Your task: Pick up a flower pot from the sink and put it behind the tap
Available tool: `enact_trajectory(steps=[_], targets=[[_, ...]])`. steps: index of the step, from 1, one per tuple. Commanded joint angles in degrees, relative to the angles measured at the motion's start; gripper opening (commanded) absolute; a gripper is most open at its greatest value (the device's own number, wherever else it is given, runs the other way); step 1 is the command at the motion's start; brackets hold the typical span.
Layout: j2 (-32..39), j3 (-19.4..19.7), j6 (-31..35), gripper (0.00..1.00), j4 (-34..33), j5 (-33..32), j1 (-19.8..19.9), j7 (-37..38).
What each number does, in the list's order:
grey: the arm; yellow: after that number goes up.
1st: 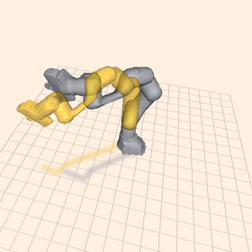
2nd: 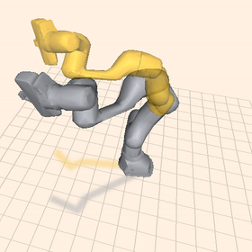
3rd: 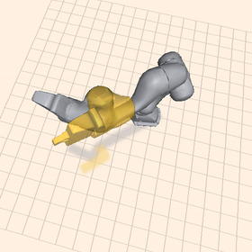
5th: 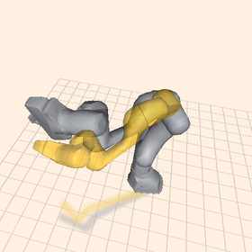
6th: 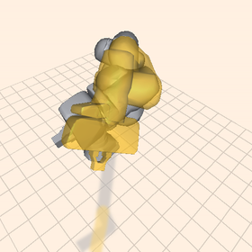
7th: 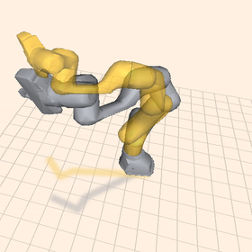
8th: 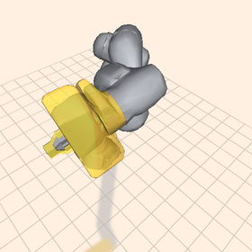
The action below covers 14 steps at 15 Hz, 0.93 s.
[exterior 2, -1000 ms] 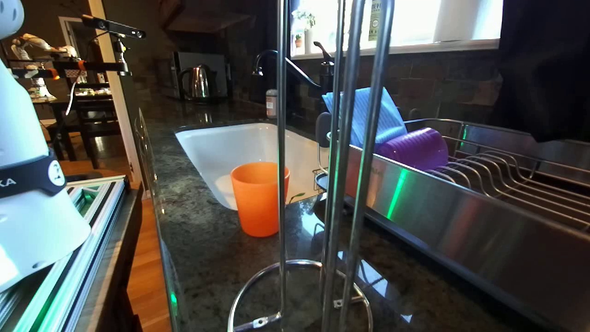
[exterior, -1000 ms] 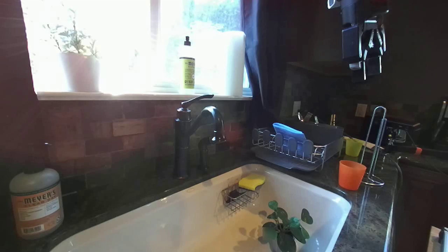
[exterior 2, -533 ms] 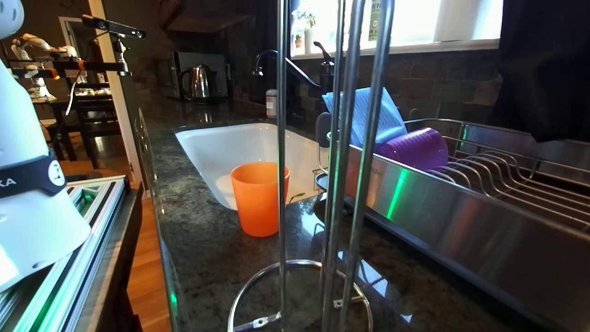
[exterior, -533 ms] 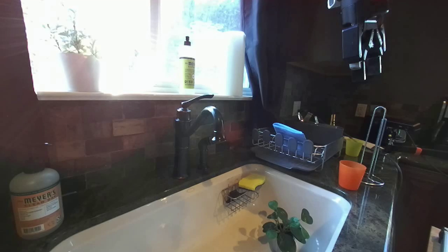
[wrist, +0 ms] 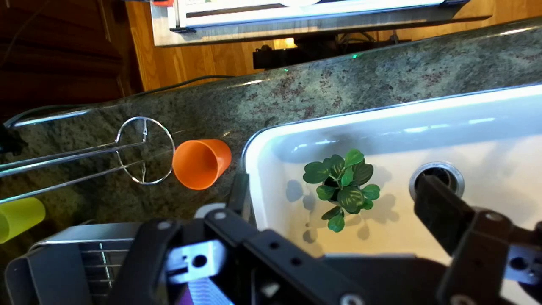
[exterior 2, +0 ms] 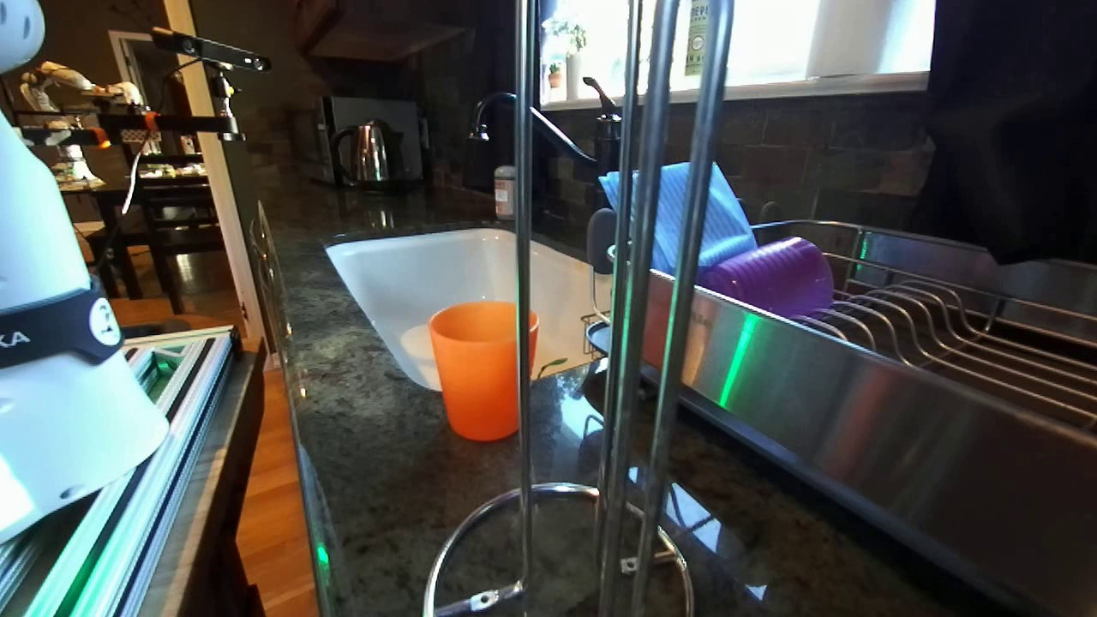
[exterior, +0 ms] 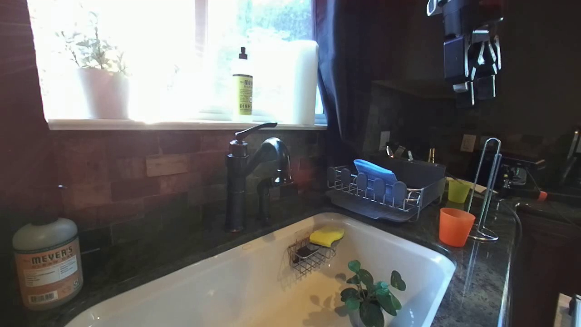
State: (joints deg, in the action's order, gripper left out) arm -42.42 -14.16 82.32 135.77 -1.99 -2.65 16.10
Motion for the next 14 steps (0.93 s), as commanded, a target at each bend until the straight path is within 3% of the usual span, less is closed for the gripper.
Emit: enact_trajectory(steps=[1,4,6,9,13,14], targets=[[0.14,6.17,1.6,1.0,3.61,-3.59,0.95,-5.43],[2.24,12.38,3.95,1.0,5.21,-9.83,2.03,-13.82],[5.4,14.37,6.49,1.0,4.37,-13.43,2.53,-16.89],[10.49,15.04,11.96,1.0,2.38,-15.82,1.47,-20.74],[14.91,11.06,17.14,1.0,0.0,-16.27,0.67,-17.28],[12.85,12.66,16.4,1.0,1.75,-15.15,1.34,-19.01]])
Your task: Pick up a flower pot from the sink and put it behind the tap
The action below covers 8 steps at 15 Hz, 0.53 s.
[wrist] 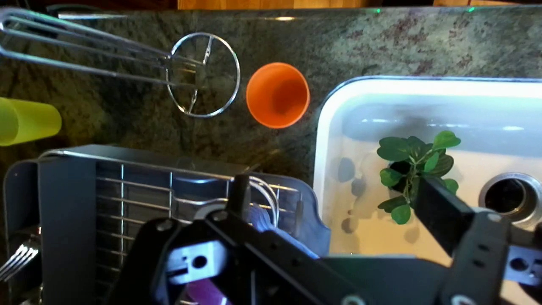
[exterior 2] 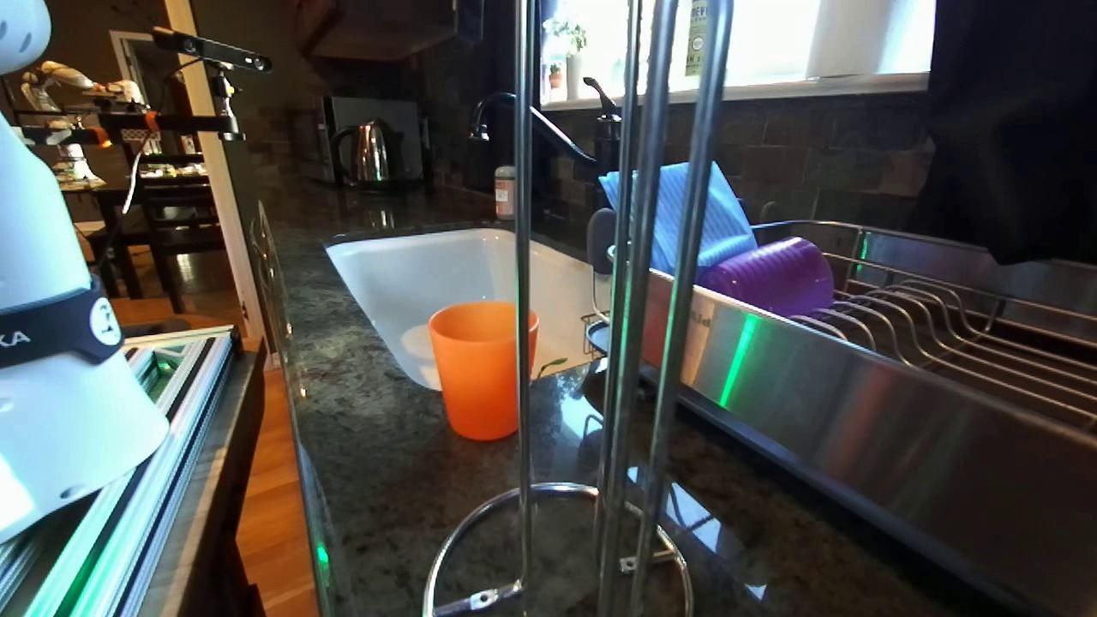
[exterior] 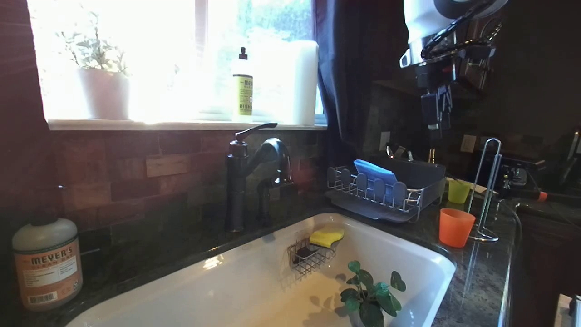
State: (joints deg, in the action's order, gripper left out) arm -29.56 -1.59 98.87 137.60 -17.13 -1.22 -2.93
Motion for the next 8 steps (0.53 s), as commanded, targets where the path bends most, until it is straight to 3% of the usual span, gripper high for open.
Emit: enact_trajectory(steps=[1,5,8], targets=[[0.98,-0.77,0.25,1.0,-0.78,-0.06,-0.38,0.57],[1.99,-1.49,0.26,1.0,-1.8,-0.19,-0.69,1.03],[4.85,-2.33,10.78,1.0,0.56,1.94,-1.7,4.74]])
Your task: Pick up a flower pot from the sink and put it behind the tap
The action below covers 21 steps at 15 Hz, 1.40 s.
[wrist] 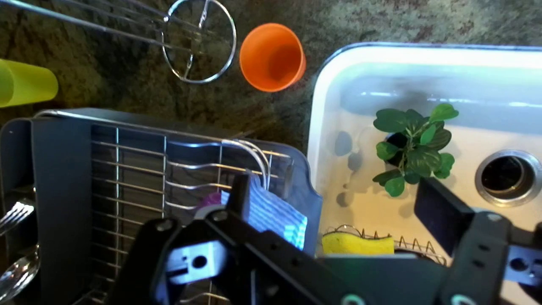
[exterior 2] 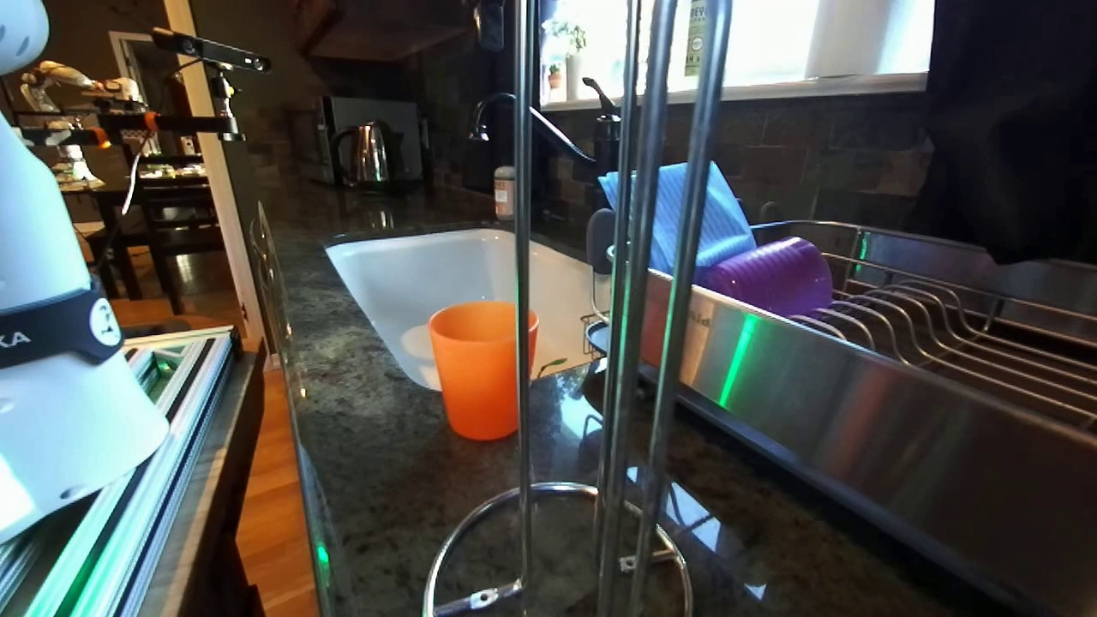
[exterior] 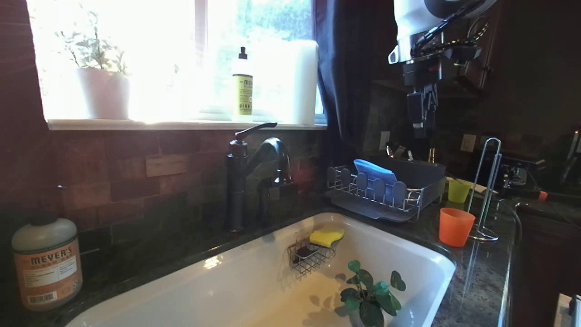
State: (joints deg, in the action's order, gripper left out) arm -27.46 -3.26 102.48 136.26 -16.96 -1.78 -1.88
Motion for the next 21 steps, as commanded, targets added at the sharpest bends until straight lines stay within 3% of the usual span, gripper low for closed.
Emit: enact_trajectory(steps=[1,7,11,15,16,17,18,21], targets=[[4.08,-1.74,9.99,1.0,2.48,1.68,-1.13,6.21],[15.6,-10.61,25.14,1.0,4.06,-0.33,-2.86,25.58],[21.06,-12.07,30.78,1.0,7.12,1.73,-4.54,34.51],[20.76,-9.6,44.14,1.0,16.81,7.18,-4.57,37.23],[21.31,-8.82,47.4,1.0,18.79,7.79,-4.31,35.46],[23.09,-7.35,52.01,1.0,20.18,12.43,-4.62,28.66],[22.46,-8.75,45.97,1.0,16.56,7.93,-4.61,33.85],[23.1,-7.22,50.73,1.0,19.62,10.8,-4.39,29.71]])
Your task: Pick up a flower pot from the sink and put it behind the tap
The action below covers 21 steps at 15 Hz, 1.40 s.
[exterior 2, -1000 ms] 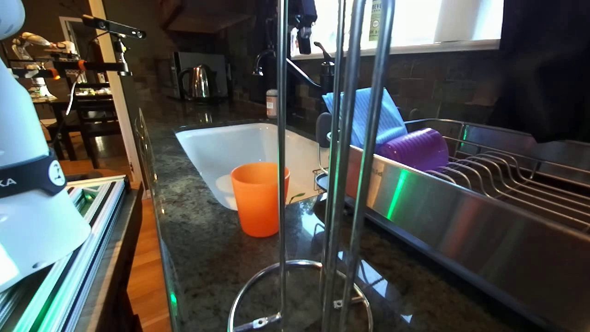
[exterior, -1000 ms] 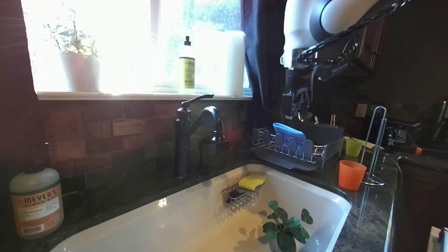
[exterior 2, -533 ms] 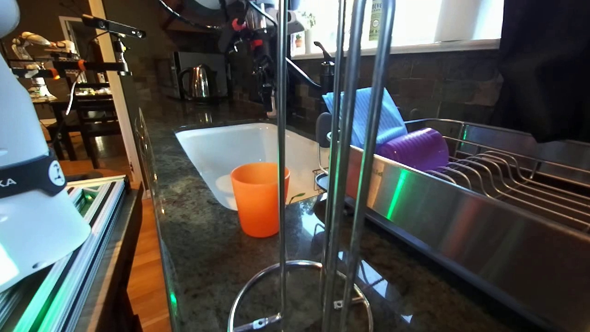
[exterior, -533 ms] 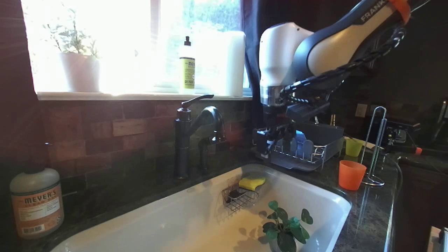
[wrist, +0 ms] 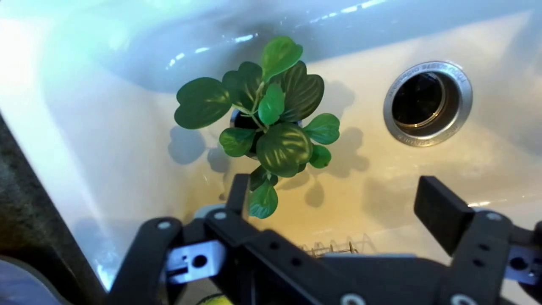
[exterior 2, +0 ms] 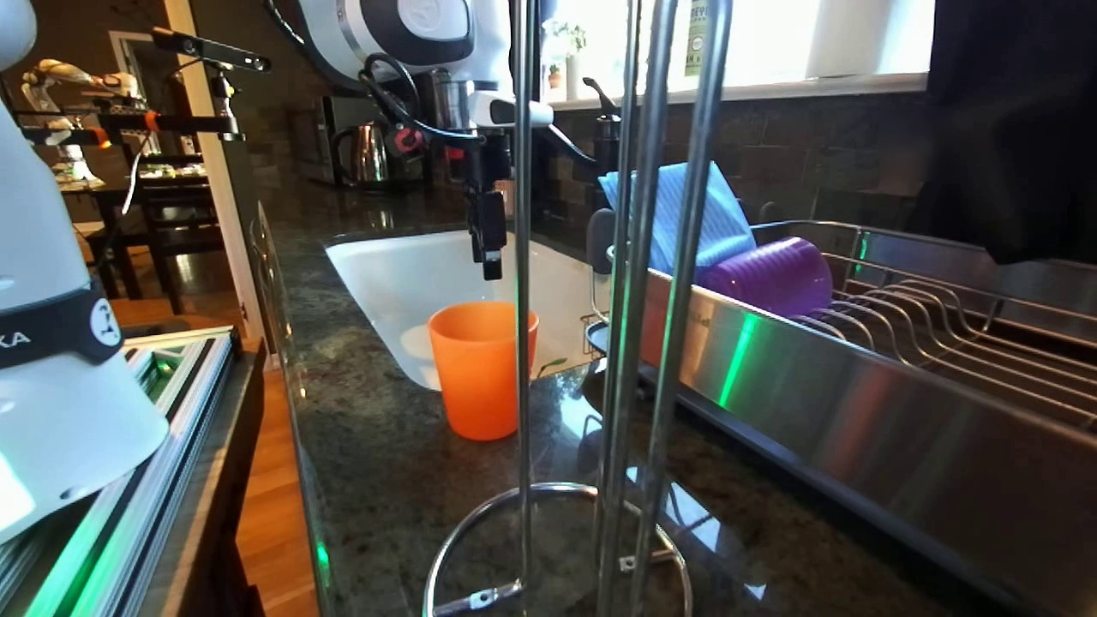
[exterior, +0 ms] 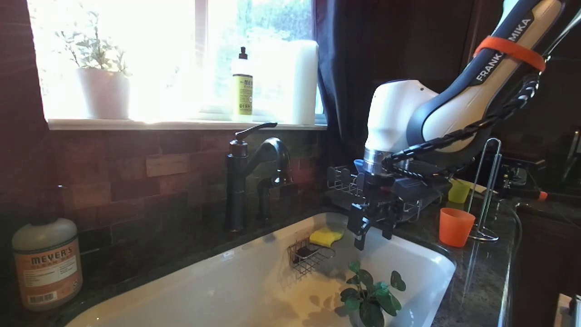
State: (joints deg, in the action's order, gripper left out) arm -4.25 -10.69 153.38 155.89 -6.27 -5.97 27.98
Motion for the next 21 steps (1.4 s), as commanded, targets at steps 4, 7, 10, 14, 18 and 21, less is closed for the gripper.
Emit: enact_trajectory(steps=[4,7,10,14,18,21], targets=[[4.93,1.13,2.3,1.0,-3.09,-3.84,1.39,1.19],[9.46,3.71,5.77,1.0,-4.31,-4.04,2.35,-0.38],[16.65,5.99,12.25,1.0,-6.62,-0.44,1.81,-2.98],[24.58,7.16,16.97,1.0,-11.17,3.73,-1.02,-3.75],[29.92,5.66,17.53,1.0,-15.07,9.2,-1.67,-5.09],[32.43,4.07,17.79,1.0,-16.16,14.46,-1.98,-3.88]])
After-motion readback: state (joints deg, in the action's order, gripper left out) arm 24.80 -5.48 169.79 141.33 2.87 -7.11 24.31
